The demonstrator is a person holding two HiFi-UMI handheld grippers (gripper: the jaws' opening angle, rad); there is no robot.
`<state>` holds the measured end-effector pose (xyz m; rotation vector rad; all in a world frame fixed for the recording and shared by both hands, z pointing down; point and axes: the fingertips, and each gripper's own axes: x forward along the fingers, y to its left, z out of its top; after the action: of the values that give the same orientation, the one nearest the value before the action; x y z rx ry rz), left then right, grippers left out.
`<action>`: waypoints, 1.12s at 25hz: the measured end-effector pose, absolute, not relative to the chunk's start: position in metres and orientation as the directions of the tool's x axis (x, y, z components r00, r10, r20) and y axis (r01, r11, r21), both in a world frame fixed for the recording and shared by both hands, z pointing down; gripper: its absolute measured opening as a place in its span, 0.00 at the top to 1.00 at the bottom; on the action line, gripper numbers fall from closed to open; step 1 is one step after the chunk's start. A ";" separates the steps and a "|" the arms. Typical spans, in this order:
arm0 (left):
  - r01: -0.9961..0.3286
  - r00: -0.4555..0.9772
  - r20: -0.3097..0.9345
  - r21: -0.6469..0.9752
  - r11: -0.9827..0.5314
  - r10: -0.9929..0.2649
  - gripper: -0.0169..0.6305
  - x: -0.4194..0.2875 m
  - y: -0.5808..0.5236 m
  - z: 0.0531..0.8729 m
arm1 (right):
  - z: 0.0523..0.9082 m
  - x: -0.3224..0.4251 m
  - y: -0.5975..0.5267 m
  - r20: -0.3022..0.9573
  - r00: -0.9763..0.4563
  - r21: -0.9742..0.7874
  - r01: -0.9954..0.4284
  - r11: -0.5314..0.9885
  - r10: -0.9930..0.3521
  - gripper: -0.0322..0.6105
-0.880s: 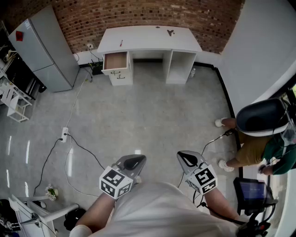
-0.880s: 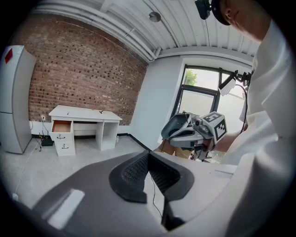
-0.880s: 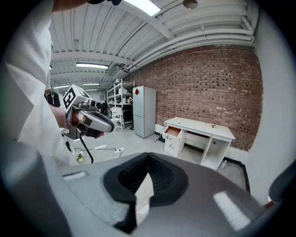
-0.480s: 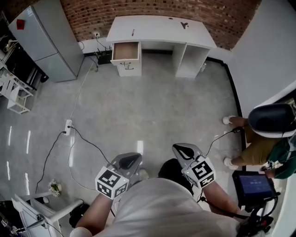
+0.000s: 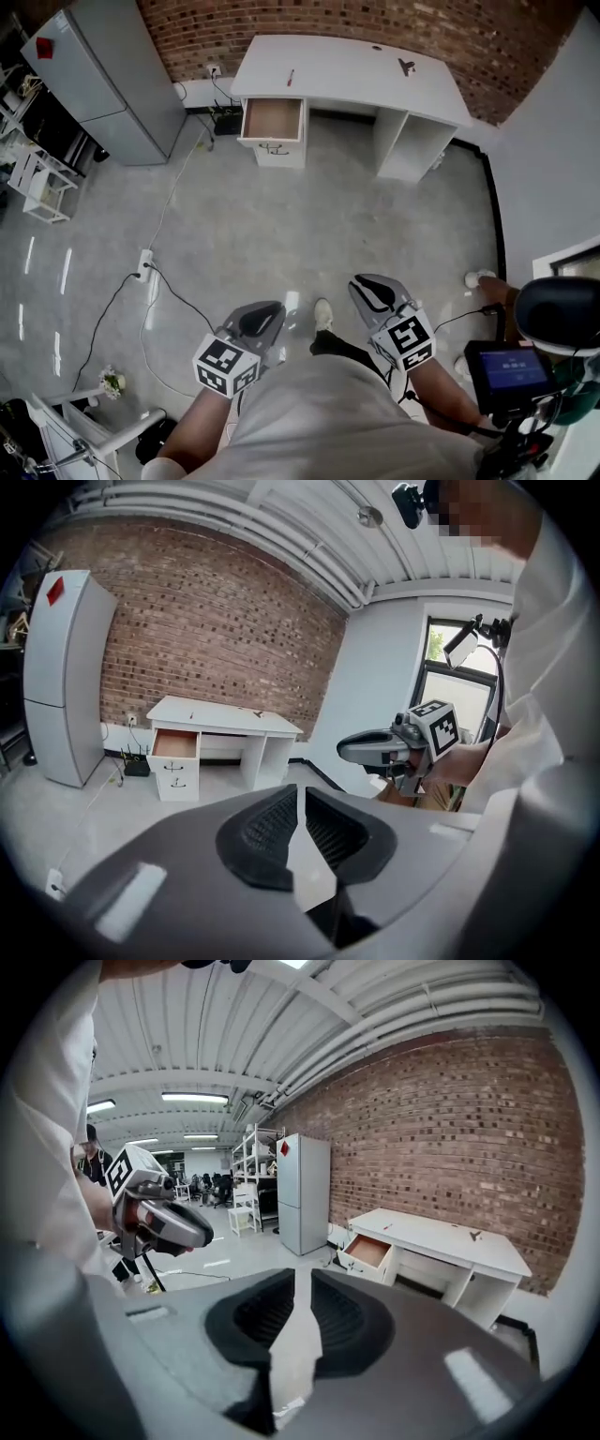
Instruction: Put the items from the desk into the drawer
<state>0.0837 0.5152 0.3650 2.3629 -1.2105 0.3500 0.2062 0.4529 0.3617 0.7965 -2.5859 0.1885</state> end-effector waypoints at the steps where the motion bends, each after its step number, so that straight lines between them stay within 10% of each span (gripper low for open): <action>1: -0.819 0.573 0.423 0.276 -0.503 -0.702 0.92 0.084 0.495 0.362 | 0.357 0.205 0.433 0.424 -0.754 -0.005 -0.555 0.832 -0.501 0.89; 28: -0.799 0.602 0.392 0.308 -0.517 -0.696 0.90 -0.048 0.104 0.378 | 0.379 0.076 0.093 0.483 -0.727 -0.012 -0.562 0.827 -0.488 0.87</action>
<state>-0.0477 0.1042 0.3779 2.3731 -1.1880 0.3026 0.0757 0.0930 0.3790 0.7774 -2.5386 0.2162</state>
